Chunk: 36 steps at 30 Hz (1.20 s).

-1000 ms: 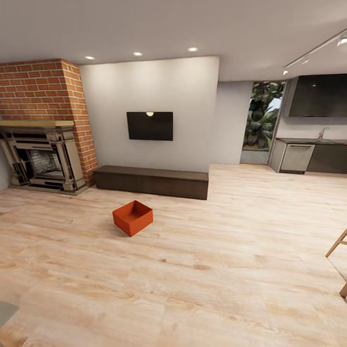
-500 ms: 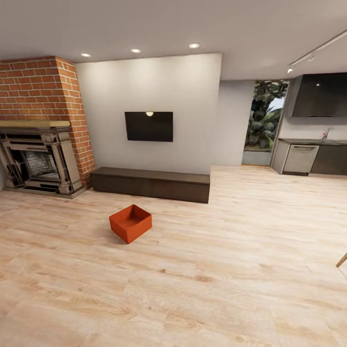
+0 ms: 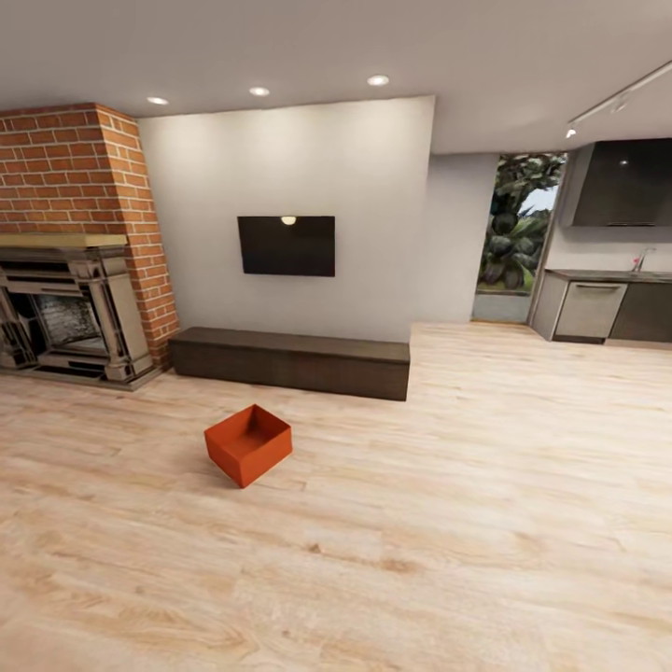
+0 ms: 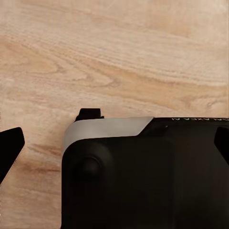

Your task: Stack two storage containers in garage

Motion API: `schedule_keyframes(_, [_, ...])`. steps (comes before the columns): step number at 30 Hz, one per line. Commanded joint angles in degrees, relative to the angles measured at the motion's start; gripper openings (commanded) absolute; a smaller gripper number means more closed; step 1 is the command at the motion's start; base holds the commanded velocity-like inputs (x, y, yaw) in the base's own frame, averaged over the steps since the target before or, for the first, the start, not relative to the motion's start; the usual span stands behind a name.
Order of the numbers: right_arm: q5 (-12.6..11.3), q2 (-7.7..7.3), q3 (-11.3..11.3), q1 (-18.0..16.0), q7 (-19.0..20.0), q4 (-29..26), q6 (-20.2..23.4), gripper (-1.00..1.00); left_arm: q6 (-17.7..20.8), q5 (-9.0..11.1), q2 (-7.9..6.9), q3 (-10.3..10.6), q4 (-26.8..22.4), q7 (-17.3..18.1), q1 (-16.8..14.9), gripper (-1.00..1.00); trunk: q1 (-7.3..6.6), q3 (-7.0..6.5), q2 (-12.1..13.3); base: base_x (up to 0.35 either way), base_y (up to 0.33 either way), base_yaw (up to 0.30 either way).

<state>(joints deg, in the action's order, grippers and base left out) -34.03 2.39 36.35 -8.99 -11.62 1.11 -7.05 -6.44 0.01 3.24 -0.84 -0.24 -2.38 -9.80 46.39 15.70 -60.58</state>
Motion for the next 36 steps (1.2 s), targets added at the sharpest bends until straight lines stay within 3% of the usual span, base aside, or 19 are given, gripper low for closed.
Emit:
schedule_keyframes(1, [-0.52,0.05,0.48,-0.06,-0.07,0.12,-0.25,1.00,-0.20,-0.01,0.02,-0.07,0.06,-0.17,-0.04,1.00,0.04,0.07,-0.04,0.317,0.000,0.000])
schedule_keyframes(36, [-0.50,0.25,0.48,-0.06,-0.07,0.12,-0.25,1.00,-0.15,-0.01,0.02,-0.09,0.06,-0.17,-0.04,1.00,0.04,0.07,-0.04,0.317,0.000,0.000])
